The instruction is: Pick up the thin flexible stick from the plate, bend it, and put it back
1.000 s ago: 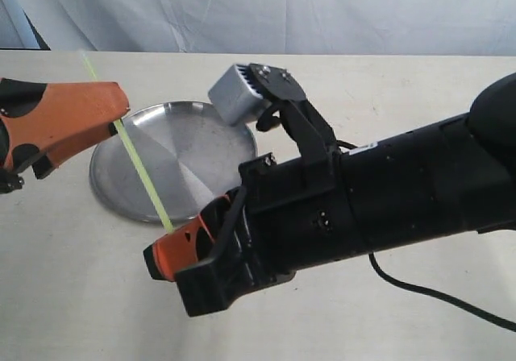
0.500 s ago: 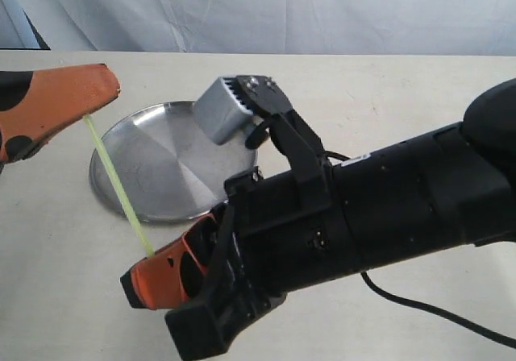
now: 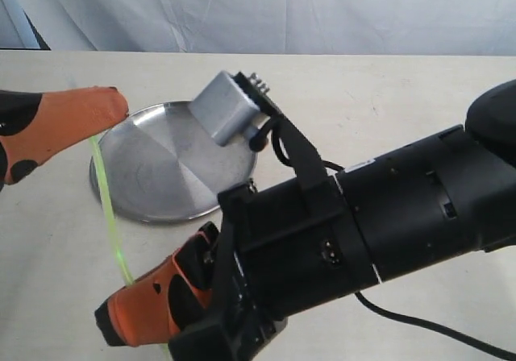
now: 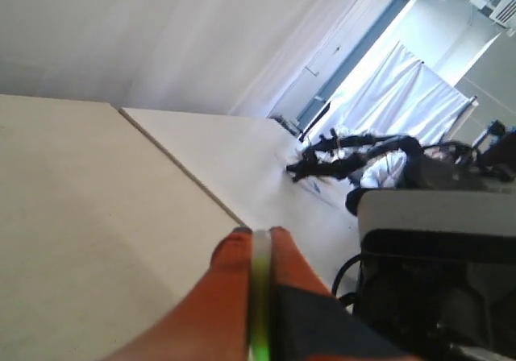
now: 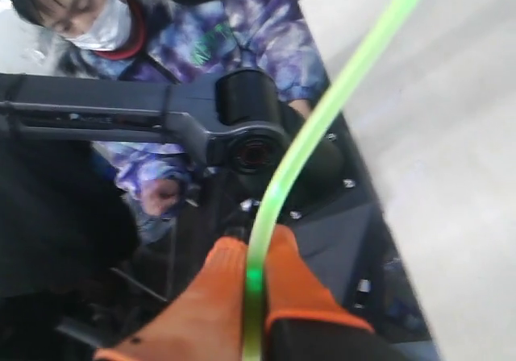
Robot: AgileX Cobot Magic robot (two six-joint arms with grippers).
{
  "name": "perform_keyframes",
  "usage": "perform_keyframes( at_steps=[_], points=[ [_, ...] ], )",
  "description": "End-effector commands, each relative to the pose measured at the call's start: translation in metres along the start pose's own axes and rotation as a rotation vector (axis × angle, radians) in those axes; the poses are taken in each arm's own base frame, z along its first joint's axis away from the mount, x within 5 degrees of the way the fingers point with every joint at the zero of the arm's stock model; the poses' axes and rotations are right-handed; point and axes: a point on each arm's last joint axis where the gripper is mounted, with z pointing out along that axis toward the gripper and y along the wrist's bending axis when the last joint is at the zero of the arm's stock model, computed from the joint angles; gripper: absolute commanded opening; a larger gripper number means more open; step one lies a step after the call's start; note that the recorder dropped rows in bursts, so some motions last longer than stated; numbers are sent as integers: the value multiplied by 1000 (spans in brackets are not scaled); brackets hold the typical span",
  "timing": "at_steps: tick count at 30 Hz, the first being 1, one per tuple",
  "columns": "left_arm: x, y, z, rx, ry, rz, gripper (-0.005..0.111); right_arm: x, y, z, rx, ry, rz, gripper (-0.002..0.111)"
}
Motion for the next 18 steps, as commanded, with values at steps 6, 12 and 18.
perform_keyframes(
  at_steps=[6, 12, 18],
  points=[
    [-29, -37, 23, 166, -1, 76, 0, -5, -19, -6, 268, -23, -170, -1],
    [-25, -46, 33, 196, 34, 65, 0, -16, -34, -13, 459, -122, -202, -1],
    [-24, -41, 35, 128, 38, 70, 0, -10, -28, -10, 377, -63, -205, -1]
  ],
)
